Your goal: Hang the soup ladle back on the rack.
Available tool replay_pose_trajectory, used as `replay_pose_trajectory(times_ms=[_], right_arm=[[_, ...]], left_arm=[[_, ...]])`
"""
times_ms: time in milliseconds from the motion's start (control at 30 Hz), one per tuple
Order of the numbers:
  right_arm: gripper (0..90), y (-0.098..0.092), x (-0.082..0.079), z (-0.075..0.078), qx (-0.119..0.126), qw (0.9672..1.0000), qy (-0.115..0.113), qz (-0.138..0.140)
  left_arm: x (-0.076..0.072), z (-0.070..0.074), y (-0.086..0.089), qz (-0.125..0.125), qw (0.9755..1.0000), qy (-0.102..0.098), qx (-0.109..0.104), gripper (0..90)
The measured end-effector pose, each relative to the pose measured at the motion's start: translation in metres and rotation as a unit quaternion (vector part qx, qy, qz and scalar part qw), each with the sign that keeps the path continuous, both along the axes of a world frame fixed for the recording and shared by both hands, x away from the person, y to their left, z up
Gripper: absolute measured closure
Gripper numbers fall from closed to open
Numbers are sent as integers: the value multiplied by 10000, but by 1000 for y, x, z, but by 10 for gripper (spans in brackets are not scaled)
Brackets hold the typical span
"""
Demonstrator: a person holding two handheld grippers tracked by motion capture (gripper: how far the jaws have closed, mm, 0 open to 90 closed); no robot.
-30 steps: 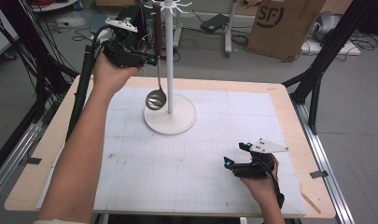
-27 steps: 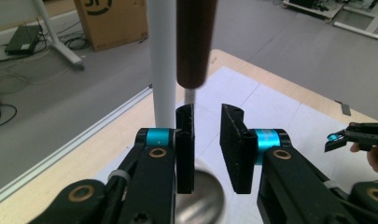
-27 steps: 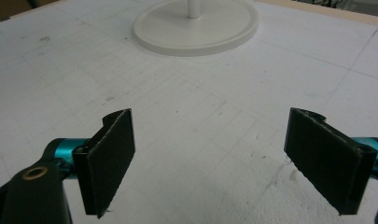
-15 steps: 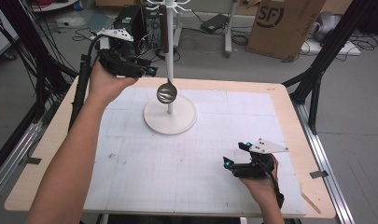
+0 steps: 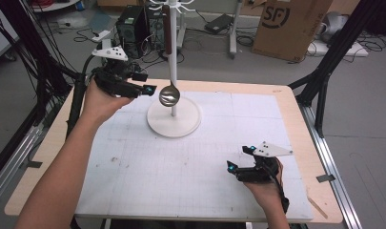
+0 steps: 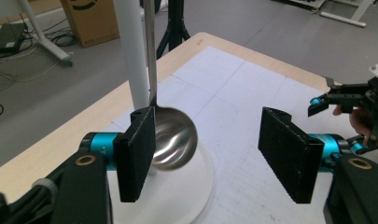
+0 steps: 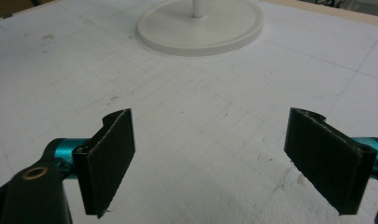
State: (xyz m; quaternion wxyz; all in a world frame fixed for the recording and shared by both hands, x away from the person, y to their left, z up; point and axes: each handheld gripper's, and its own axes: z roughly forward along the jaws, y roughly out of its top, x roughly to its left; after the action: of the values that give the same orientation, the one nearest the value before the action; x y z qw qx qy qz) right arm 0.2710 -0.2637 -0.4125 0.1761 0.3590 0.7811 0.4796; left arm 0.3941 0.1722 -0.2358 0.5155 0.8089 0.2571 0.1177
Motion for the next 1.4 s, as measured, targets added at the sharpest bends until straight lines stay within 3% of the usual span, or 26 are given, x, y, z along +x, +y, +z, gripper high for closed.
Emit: replay_pose_trajectory(times_ms=[833, 1400], right_arm=[[150, 5, 0, -2, -29, 10000, 59, 39], [150, 5, 1, -3, -10, 10000, 56, 67]], left_arm=[[-41, -61, 13, -237, 9996, 55, -108, 151], [-63, -115, 10, -246, 9991, 285, 177, 34]])
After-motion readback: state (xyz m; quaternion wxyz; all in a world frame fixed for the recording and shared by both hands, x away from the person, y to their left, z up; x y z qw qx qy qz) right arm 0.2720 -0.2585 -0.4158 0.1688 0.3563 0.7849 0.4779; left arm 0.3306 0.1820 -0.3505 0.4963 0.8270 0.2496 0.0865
